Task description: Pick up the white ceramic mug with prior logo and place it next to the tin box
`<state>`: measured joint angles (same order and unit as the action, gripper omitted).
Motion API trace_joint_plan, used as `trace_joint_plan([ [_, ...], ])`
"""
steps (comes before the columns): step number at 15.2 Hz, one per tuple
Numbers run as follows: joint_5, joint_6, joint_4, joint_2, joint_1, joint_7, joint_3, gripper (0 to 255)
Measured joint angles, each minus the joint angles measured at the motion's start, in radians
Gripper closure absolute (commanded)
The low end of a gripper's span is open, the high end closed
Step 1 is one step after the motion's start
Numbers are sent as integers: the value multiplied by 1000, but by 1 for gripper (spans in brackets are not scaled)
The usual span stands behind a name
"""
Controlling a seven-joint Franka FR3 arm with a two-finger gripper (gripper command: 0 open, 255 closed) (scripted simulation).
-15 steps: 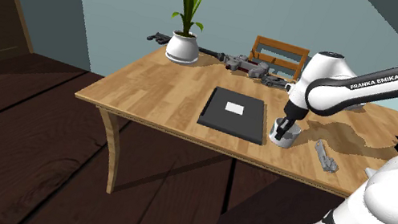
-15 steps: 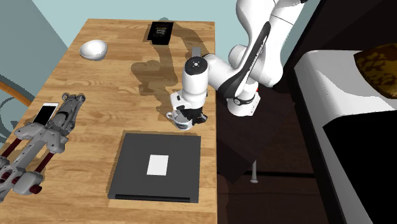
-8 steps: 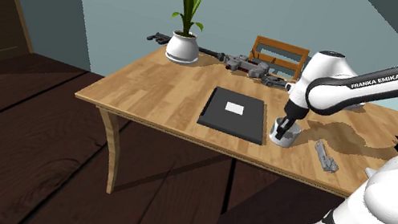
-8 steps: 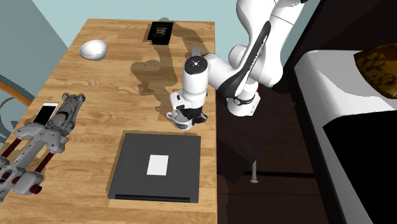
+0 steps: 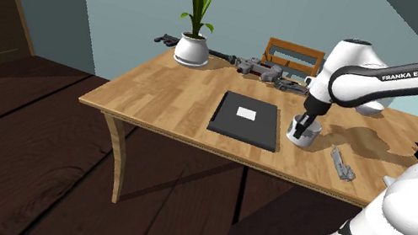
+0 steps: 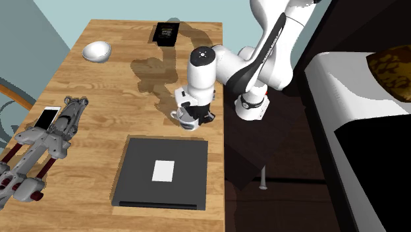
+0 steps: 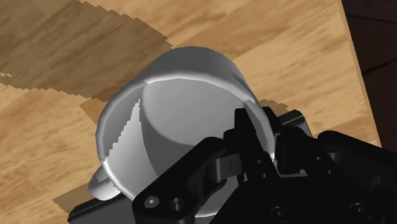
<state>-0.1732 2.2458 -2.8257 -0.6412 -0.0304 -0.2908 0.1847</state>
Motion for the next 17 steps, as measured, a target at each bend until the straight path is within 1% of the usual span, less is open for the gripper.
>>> trace_joint_plan([
  [8, 14, -137, 75, -63, 5, -4, -14, 255],
  [17, 29, -270, 174, -96, 11, -8, -28, 255],
])
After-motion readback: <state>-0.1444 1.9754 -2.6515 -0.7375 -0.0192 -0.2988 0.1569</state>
